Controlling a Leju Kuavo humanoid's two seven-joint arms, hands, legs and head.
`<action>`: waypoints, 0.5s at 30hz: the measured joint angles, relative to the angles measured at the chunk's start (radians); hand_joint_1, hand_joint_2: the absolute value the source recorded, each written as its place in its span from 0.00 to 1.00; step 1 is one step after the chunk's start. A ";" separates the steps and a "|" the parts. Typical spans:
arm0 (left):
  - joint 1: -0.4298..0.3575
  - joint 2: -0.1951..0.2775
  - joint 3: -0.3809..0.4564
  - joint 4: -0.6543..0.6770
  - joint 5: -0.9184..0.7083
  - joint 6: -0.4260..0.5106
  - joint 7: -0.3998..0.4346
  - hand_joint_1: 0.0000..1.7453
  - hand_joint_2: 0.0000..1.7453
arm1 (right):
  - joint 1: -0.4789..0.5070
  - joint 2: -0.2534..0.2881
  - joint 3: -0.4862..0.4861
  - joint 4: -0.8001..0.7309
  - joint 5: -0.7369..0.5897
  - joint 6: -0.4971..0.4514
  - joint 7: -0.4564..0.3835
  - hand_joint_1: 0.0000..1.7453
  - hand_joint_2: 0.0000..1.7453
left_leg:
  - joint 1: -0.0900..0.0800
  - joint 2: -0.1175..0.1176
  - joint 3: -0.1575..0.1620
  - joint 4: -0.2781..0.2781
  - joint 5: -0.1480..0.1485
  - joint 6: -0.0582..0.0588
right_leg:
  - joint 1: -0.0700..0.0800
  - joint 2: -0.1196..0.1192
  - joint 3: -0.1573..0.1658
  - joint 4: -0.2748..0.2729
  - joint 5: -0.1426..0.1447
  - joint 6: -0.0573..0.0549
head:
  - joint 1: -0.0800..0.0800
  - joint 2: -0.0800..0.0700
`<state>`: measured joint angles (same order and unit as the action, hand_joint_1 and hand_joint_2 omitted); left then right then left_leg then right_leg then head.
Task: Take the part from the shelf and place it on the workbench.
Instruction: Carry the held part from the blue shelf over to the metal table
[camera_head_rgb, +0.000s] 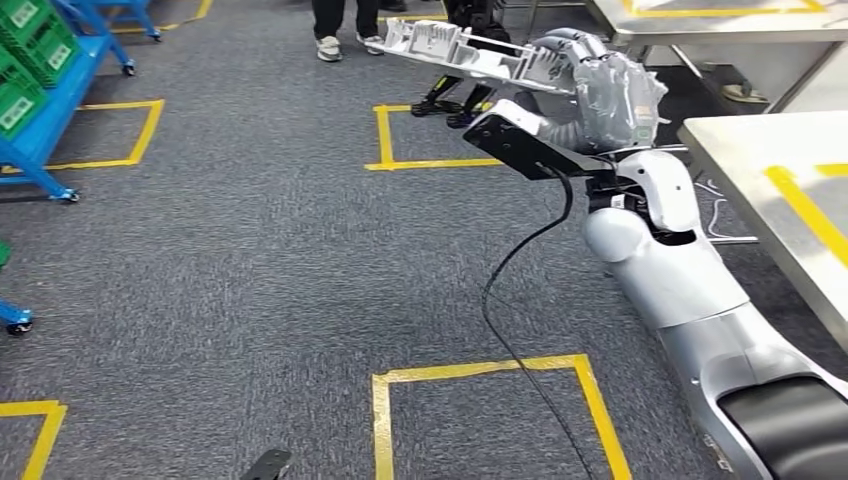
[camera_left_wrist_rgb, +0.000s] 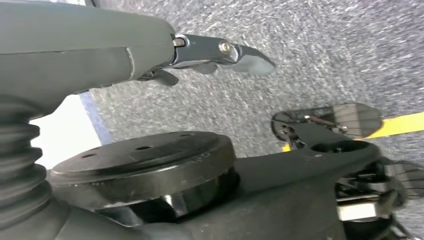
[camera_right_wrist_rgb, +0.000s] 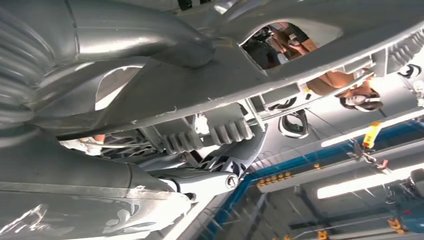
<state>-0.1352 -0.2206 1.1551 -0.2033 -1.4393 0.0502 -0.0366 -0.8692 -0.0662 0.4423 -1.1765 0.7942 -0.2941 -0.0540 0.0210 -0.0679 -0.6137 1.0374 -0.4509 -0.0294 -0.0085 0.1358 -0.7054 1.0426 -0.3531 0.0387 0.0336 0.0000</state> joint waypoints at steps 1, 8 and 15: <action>-0.001 0.000 0.000 0.000 0.000 -0.001 0.000 0.00 1.00 | 0.001 -0.002 -0.003 -0.001 0.000 0.000 0.000 1.00 1.00 | -0.001 0.010 0.000 0.001 0.002 0.007 | -0.002 0.004 -0.003 -0.003 0.003 0.006 | -0.001 0.000; 0.002 0.002 0.000 0.000 0.000 -0.002 0.000 0.00 1.00 | 0.002 -0.006 -0.009 -0.004 -0.001 0.000 0.000 1.00 1.00 | -0.006 0.088 0.004 -0.003 0.004 0.034 | 0.003 -0.129 -0.132 0.268 -0.117 0.027 | 0.016 0.000; 0.001 0.002 0.000 0.000 0.002 -0.002 0.000 0.00 1.00 | -0.006 -0.006 -0.010 -0.005 -0.001 0.000 0.000 1.00 1.00 | -0.022 0.158 0.022 -0.005 -0.015 0.011 | 0.024 -0.199 0.016 0.010 -0.027 -0.002 | 0.014 0.000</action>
<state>-0.1338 -0.2190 1.1551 -0.2033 -1.4370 0.0481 -0.0366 -0.8756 -0.0718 0.4319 -1.1819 0.7937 -0.2941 -0.0536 -0.0007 0.0905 -0.5917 1.0321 -0.4661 -0.0182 0.0156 -0.0637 -0.6889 1.0527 -0.3797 0.0371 0.0477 0.0000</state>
